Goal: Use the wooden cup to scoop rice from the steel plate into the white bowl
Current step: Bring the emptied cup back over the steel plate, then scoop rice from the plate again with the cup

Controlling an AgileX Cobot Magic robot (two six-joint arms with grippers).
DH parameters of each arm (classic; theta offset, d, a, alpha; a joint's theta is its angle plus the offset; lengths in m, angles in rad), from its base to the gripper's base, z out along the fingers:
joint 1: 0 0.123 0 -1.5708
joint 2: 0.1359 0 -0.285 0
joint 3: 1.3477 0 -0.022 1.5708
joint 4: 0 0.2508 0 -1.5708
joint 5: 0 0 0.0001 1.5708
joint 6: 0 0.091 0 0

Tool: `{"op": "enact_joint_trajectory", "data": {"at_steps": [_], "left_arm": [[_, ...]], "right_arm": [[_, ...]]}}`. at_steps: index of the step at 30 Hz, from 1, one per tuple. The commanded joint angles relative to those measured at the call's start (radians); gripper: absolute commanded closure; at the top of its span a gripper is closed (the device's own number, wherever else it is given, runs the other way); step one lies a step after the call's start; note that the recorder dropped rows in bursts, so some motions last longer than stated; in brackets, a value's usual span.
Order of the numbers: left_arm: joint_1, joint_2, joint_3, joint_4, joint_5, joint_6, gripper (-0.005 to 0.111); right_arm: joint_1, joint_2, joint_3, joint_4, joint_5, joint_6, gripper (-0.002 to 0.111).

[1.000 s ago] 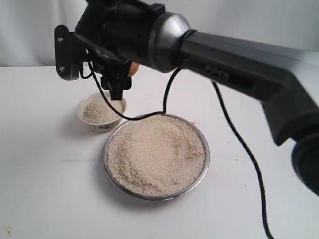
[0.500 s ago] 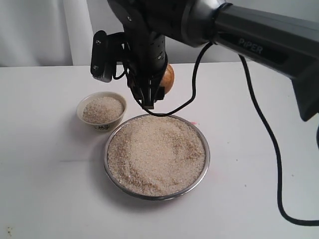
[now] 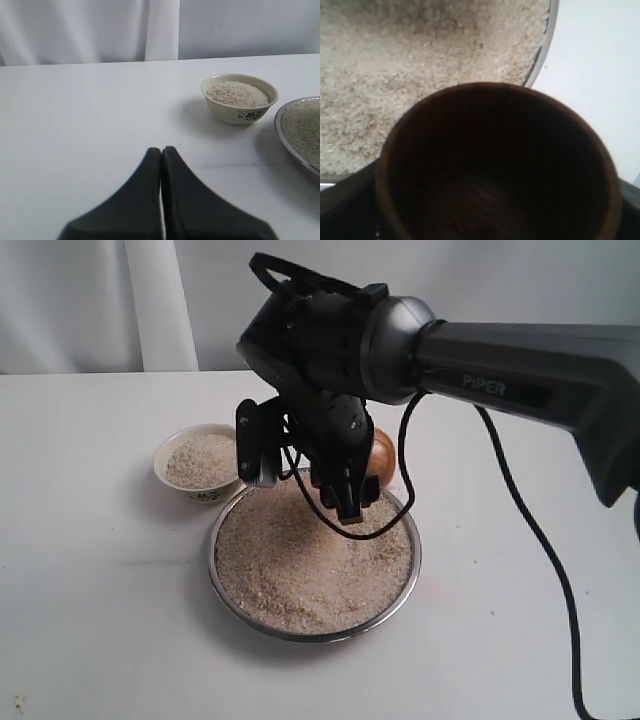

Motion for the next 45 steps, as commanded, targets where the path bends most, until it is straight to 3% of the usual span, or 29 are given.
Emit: {"op": "enact_joint_trajectory", "data": {"at_steps": [1,18,33,45], "left_arm": [[-0.006,-0.003,0.002,0.000,-0.004,-0.002,0.107],[-0.006,-0.003,0.002,0.000,-0.004,-0.001,0.107],[-0.006,-0.003,0.002,0.000,-0.004,-0.004,0.107],[-0.006,-0.003,0.002,0.000,-0.004,-0.001,0.107]], "right_arm": [[-0.003,-0.014,0.035,-0.032,0.001,0.007,0.108],[0.001,0.140,0.033,-0.193,0.001,0.086,0.108],[0.037,0.207,0.033,-0.189,0.001,0.089,0.108],[0.049,0.207,0.033,-0.043,-0.139,0.089,0.108]]}}
